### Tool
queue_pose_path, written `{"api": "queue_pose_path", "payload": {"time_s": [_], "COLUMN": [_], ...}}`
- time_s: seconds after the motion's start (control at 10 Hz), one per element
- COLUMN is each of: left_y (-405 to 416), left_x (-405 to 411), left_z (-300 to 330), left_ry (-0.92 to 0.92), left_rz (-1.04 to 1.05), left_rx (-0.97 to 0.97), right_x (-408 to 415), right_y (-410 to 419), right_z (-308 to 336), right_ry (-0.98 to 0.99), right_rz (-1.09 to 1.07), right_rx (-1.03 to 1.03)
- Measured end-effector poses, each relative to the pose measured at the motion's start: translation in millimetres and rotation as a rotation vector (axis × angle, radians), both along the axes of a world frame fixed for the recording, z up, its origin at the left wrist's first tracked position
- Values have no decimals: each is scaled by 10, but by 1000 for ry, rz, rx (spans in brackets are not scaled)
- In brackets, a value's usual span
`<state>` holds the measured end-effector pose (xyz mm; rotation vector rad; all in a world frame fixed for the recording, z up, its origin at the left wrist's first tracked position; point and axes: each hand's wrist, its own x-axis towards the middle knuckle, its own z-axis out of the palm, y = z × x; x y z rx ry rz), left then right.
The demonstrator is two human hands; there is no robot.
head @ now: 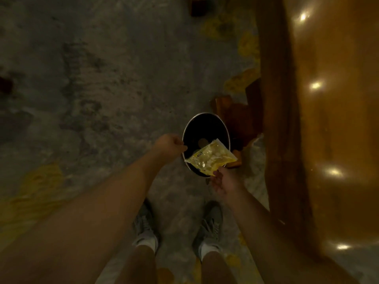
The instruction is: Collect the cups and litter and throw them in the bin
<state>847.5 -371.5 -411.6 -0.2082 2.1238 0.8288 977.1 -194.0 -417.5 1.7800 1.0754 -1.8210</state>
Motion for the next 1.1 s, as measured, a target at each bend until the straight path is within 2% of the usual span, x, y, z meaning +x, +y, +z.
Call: {"api": "queue_pose_path", "payload": {"time_s": [0.1, 0.2, 0.3, 0.4, 0.5, 0.6, 0.7, 0.8, 0.9, 1.1], "left_y": [-189, -345, -490, -642, -742, -817, -868, -875, -875, -920], "left_x": [80, 140, 229, 386, 578, 707, 762, 724, 622, 374], "left_z": [184, 403, 481, 349, 164, 29, 20, 146, 475, 1613], "left_ry": [85, 149, 205, 243, 263, 205, 183, 185, 196, 328], "left_rz": [-15, -5, -17, -46, -36, -48, -58, -80, -119, -211], "left_rx": [9, 60, 92, 117, 123, 123, 100, 78, 27, 44], "right_x": [-68, -145, -195, -239, -261, -331, -419, -516, -485, -214], "right_y": [-126, -213, -263, -295, -317, -386, -405, -429, -507, -663], "right_z": [157, 265, 68, -382, -706, -824, -815, -635, -180, 1163], "right_ry": [13, 28, 85, 9, 35, 101, 130, 57, 84, 183], "right_rz": [174, 599, 996, 1161, 1175, 1225, 1356, 1367, 1308, 1285], "right_rx": [70, 374, 540, 432, 382, 479, 528, 584, 632, 680]}}
